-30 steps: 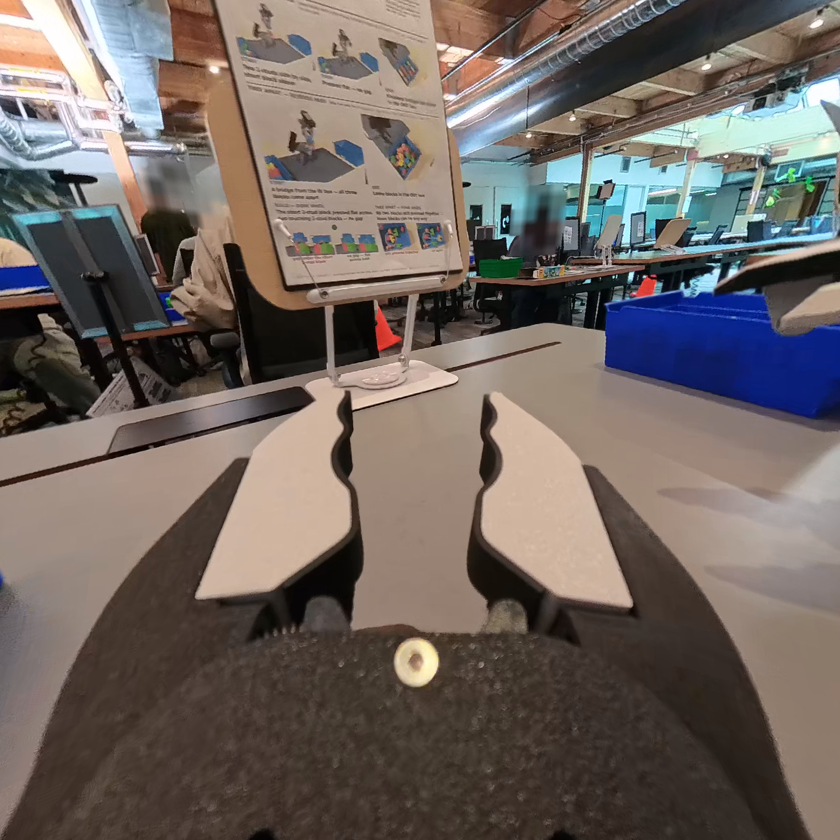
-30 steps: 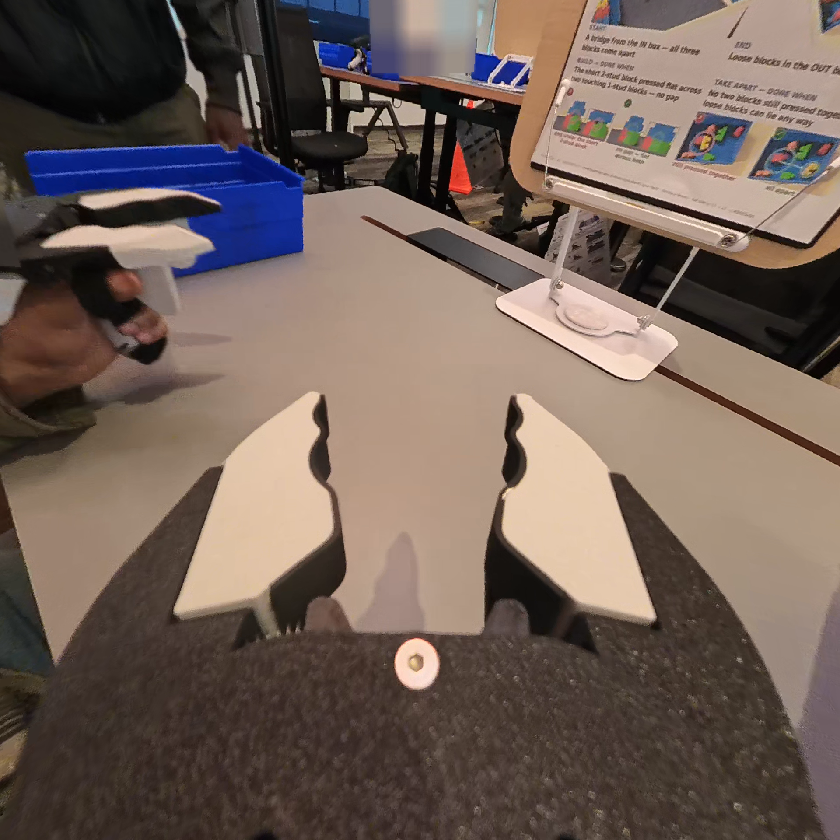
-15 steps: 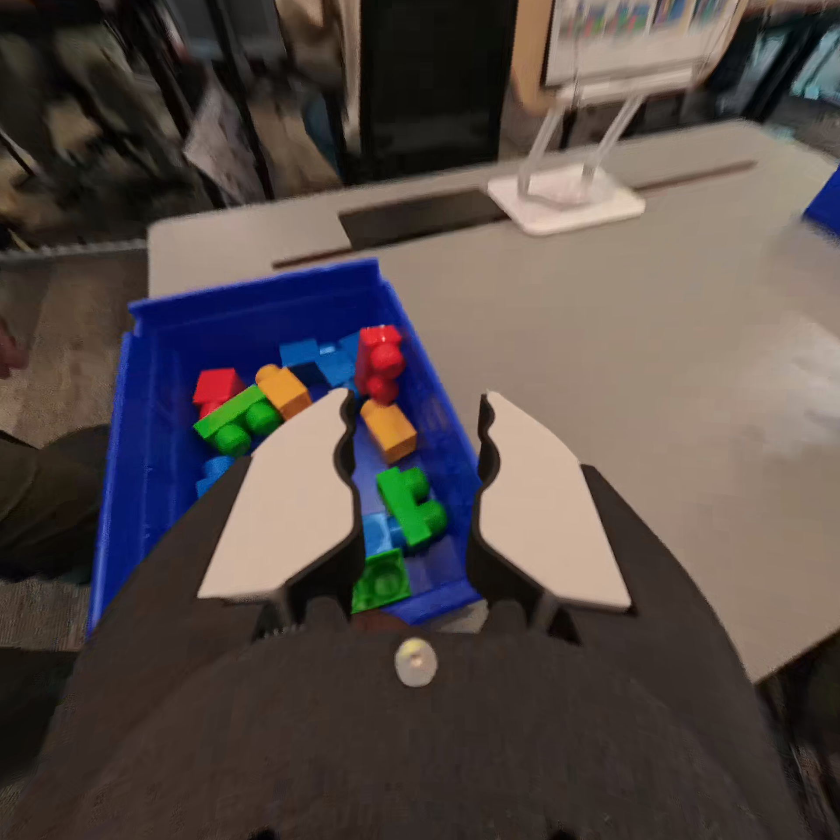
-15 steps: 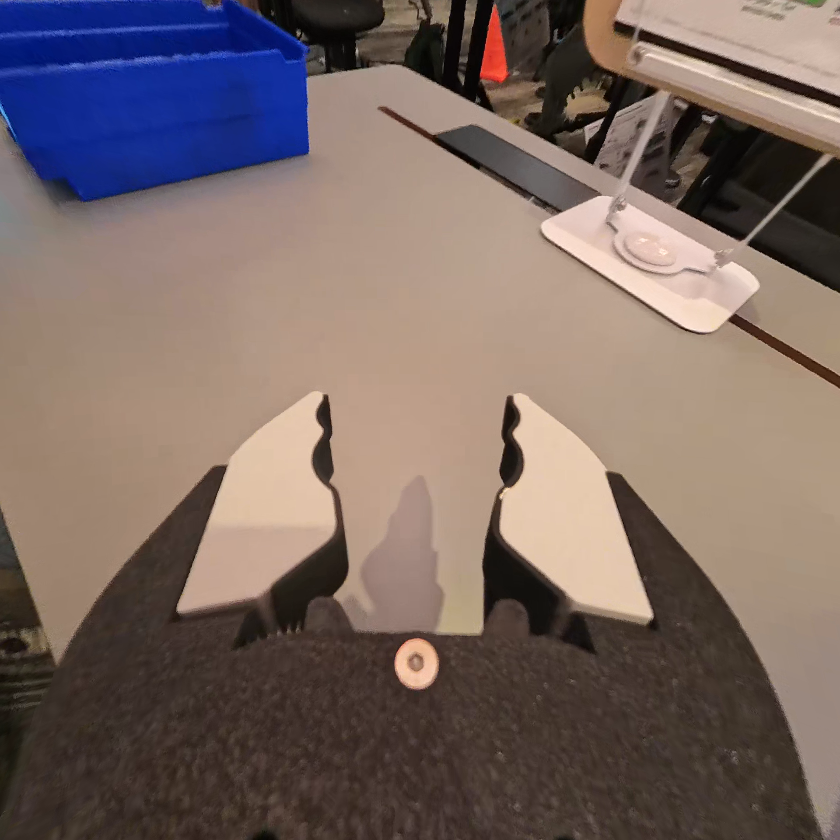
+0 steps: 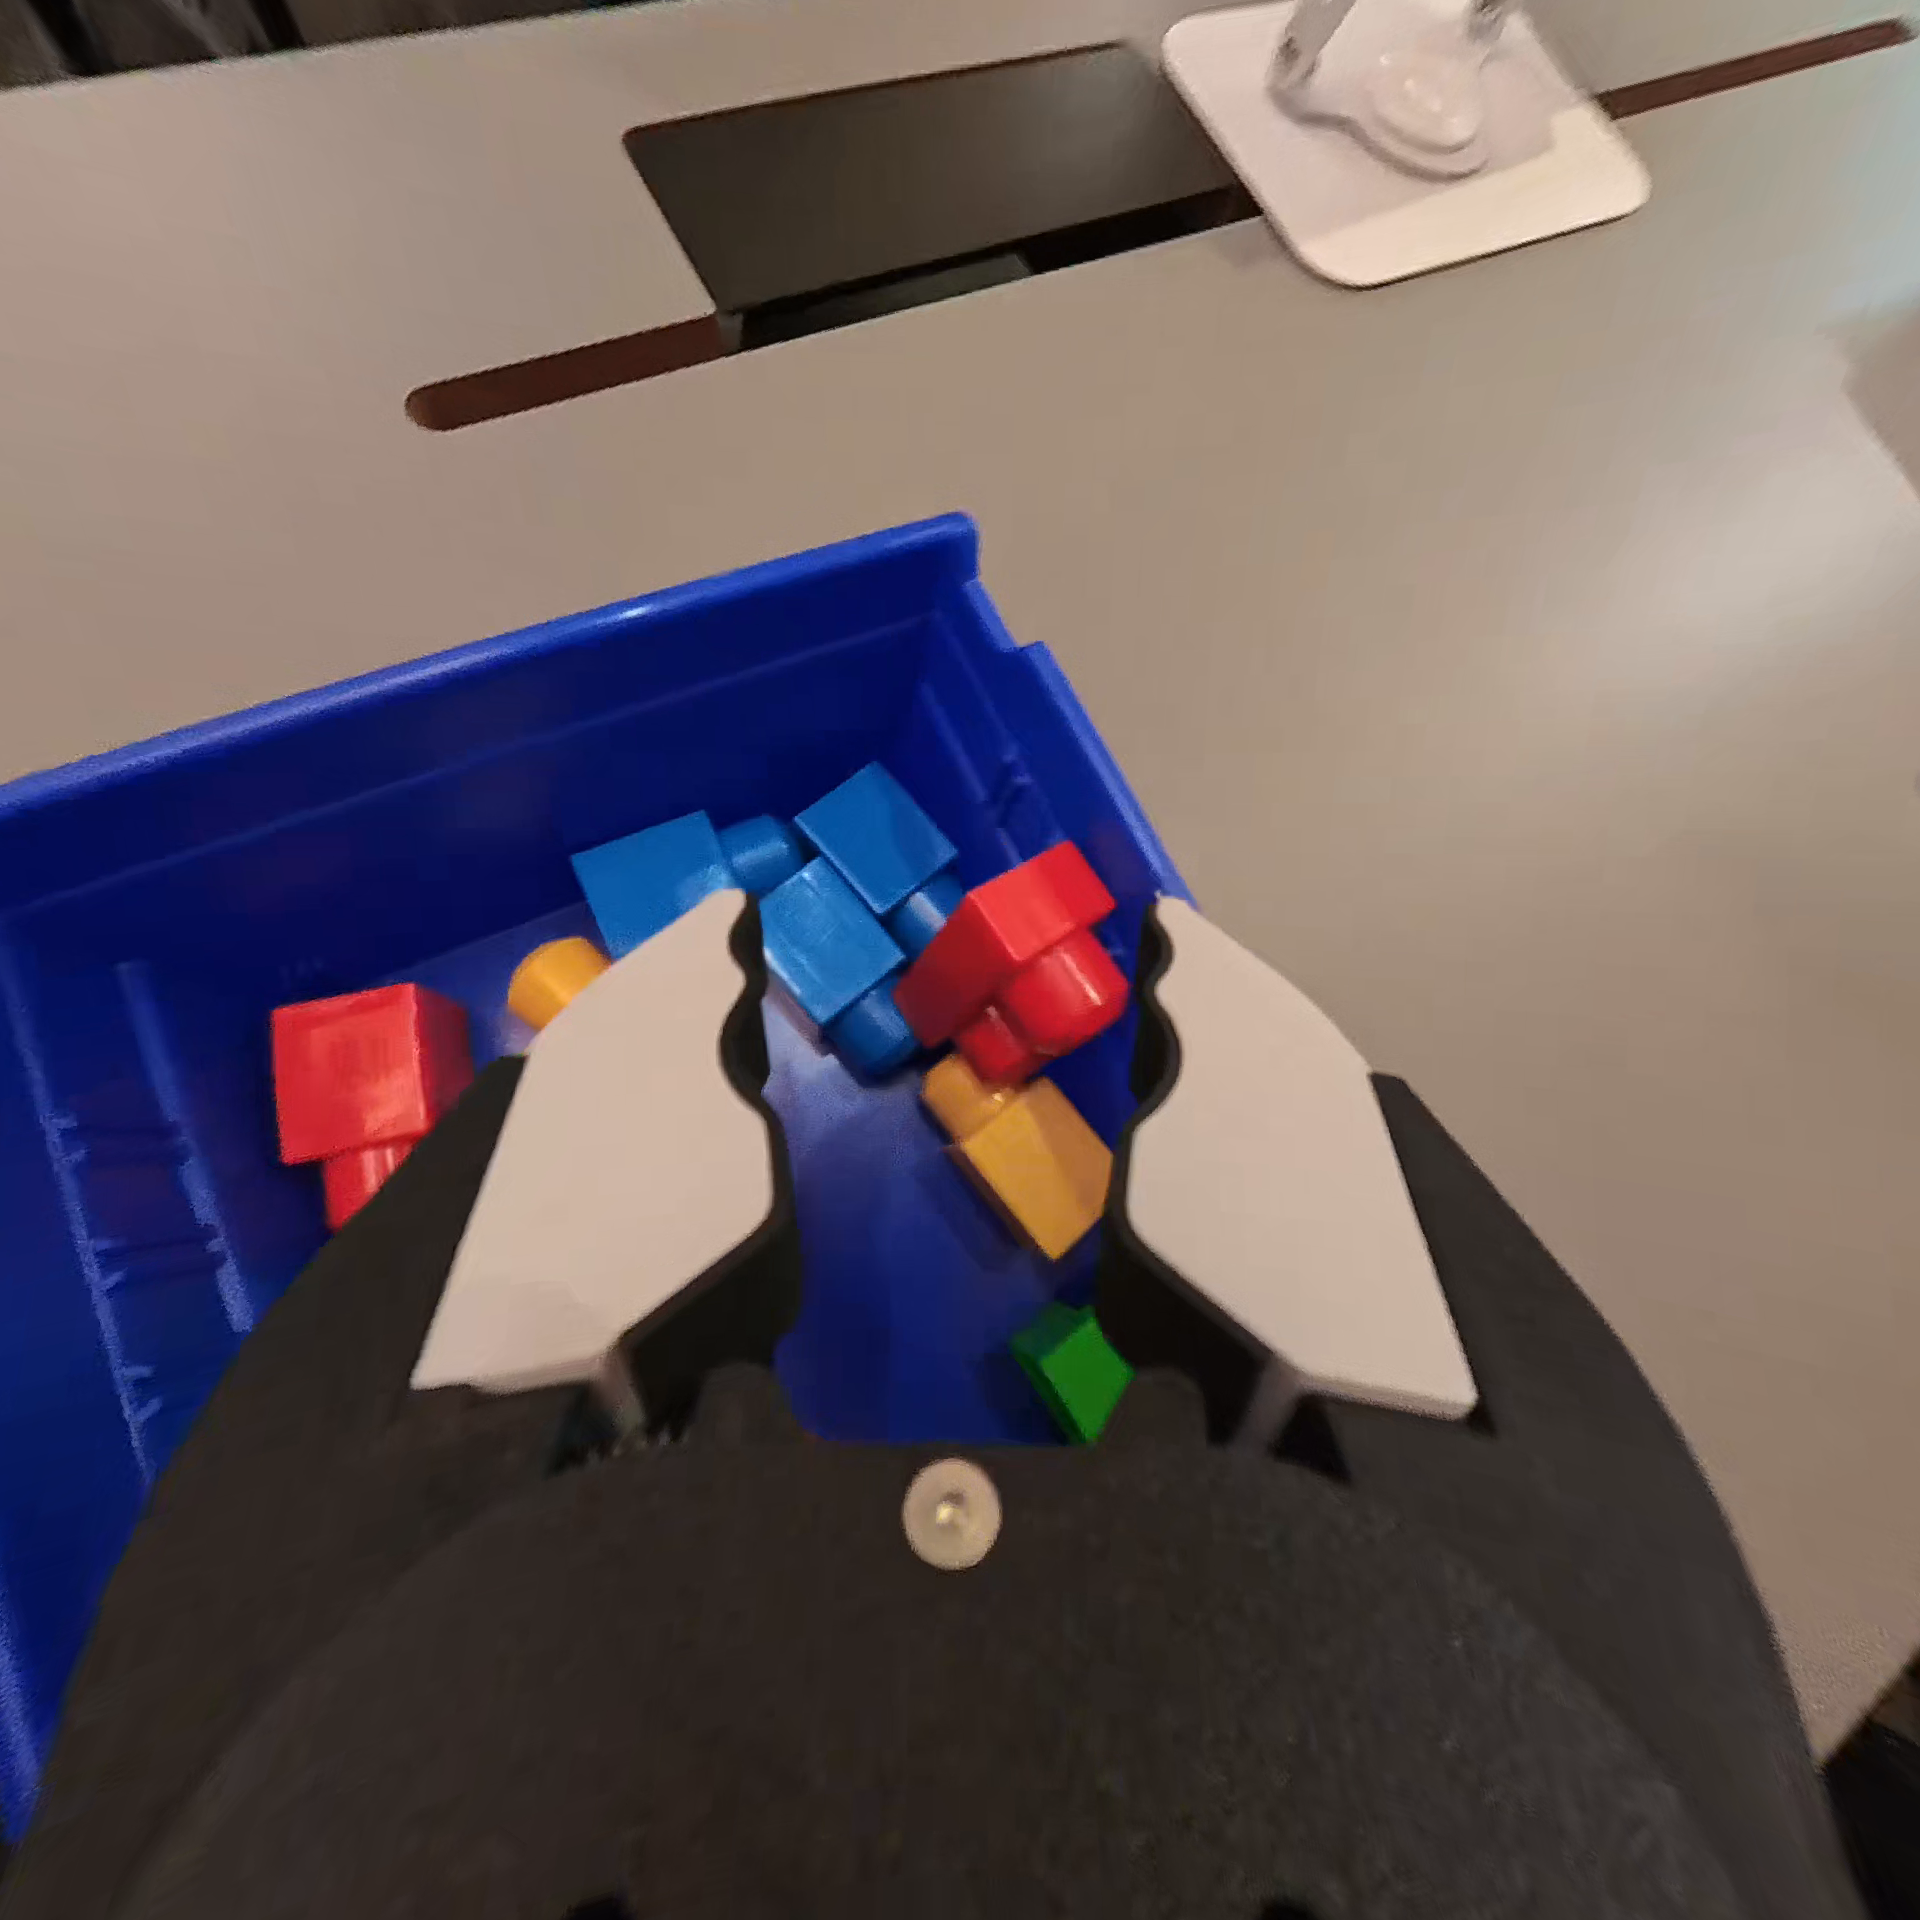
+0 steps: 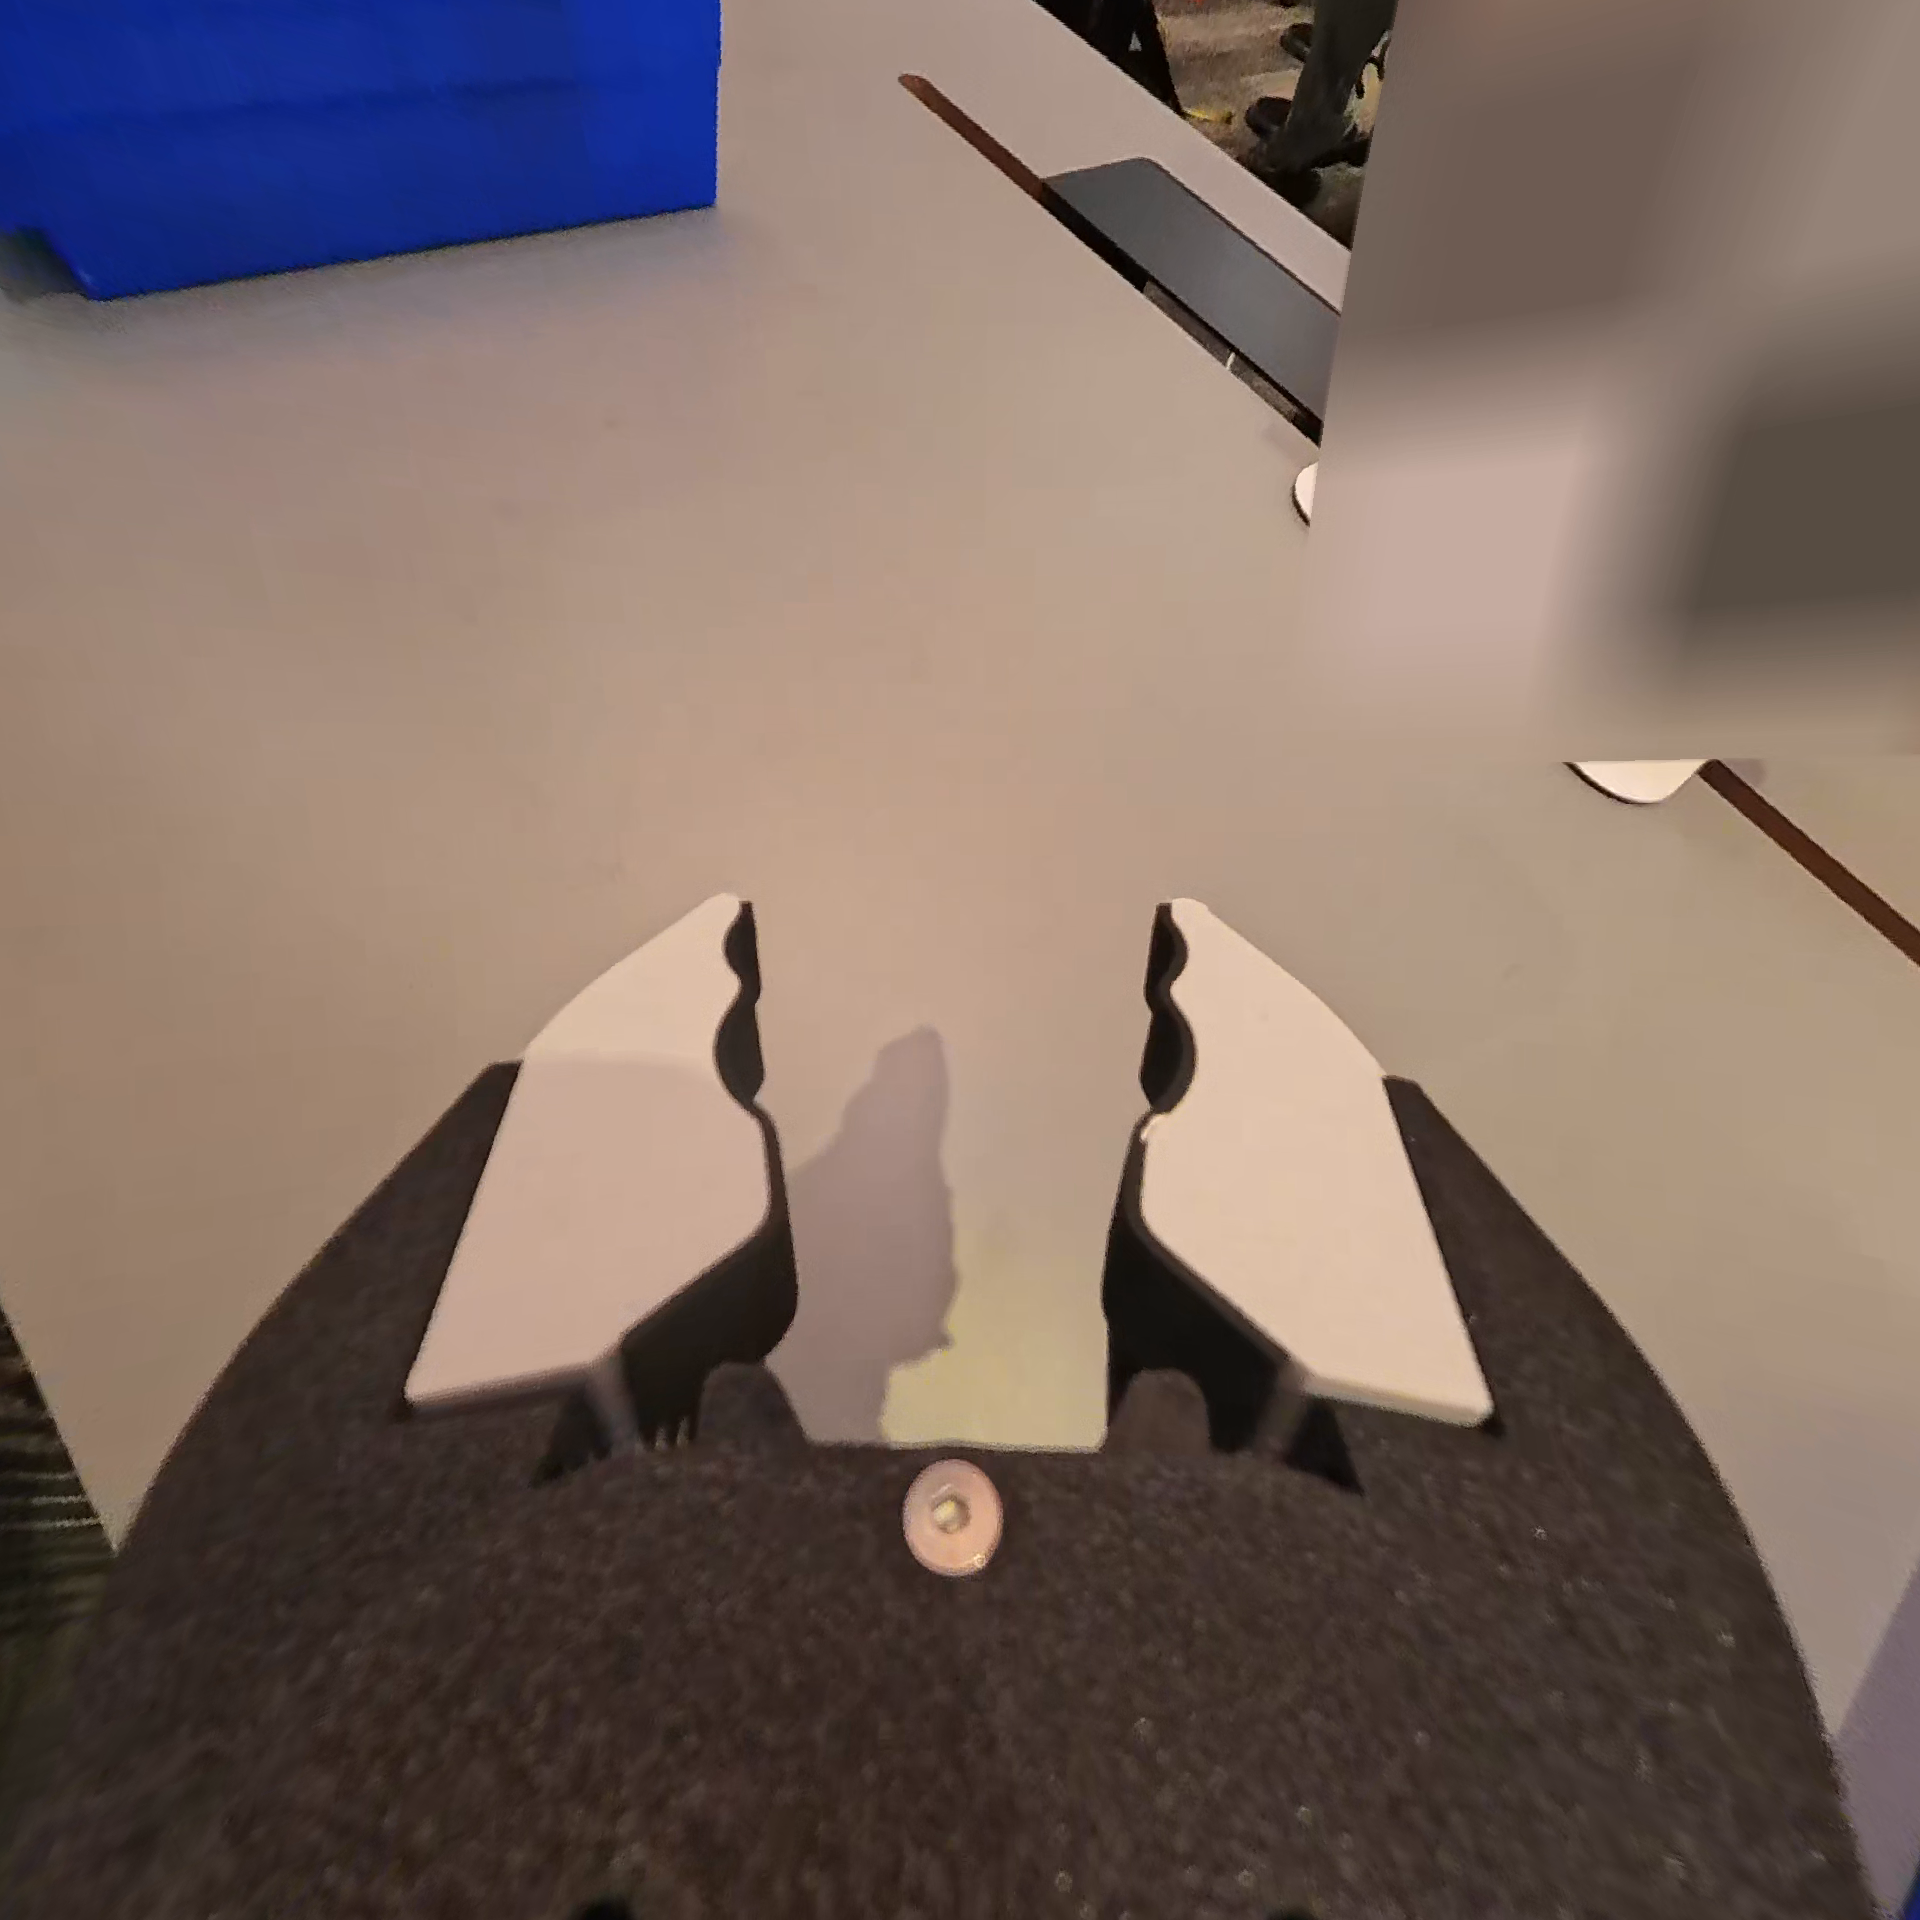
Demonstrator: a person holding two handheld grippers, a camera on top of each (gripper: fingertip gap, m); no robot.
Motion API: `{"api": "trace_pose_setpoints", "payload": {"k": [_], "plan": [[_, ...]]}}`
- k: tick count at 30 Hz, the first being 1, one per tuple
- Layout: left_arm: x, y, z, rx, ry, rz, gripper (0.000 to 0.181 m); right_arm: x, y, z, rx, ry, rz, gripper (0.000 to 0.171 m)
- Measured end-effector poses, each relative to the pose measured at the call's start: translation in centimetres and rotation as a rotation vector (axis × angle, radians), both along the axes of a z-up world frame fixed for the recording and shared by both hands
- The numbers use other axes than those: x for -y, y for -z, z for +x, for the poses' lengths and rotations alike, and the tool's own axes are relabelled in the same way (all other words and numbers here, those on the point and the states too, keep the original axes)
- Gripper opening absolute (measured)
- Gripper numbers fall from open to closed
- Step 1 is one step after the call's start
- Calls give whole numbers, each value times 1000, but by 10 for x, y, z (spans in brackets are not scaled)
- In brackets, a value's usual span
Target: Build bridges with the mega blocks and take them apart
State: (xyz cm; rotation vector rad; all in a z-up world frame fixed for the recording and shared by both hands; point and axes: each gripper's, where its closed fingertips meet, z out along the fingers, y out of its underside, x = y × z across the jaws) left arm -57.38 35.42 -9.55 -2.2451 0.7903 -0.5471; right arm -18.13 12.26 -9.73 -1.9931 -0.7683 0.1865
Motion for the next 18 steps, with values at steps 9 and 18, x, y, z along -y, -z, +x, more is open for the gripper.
{"api": "trace_pose_setpoints", "payload": {"k": [9, 18], "plan": [[-14, 39, -36, -273, -133, -41, 67, -3, 0, -9, 15, -30, 5, 71], [8, 3, -64, -309, -140, 31, 68, 3, 3, 2, -23, -34, 13, 70]]}}
